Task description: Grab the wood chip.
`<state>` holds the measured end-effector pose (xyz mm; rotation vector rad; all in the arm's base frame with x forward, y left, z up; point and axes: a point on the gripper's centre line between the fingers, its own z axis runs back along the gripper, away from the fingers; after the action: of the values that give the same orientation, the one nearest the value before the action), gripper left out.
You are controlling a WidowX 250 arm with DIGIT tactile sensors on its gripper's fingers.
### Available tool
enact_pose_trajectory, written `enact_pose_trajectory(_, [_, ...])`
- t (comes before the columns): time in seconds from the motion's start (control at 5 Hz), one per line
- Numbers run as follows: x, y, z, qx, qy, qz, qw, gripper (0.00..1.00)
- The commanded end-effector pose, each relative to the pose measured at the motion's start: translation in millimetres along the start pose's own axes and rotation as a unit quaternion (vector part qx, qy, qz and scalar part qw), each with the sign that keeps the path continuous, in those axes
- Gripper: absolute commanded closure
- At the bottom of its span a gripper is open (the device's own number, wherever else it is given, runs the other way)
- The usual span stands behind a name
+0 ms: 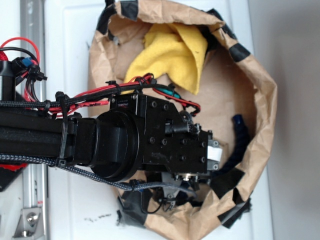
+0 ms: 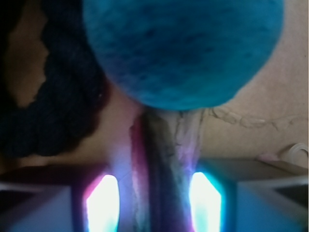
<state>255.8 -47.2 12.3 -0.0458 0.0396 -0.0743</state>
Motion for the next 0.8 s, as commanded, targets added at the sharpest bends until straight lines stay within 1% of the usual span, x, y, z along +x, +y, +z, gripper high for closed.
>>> enact_pose_trajectory(0.0, [-2, 10, 27, 0.026, -0.037, 0.018, 0.999, 1.00])
enact_pose_trajectory(0.2, [0, 25, 62, 0.034, -0.076, 0.041, 0.996, 1.00])
enact_pose_trajectory(0.4, [12, 45, 112, 0.025, -0.106, 0.069, 0.992, 1.00])
enact_pose_trajectory(0.6, [22, 54, 133, 0.026, -0.108, 0.079, 0.991, 1.00])
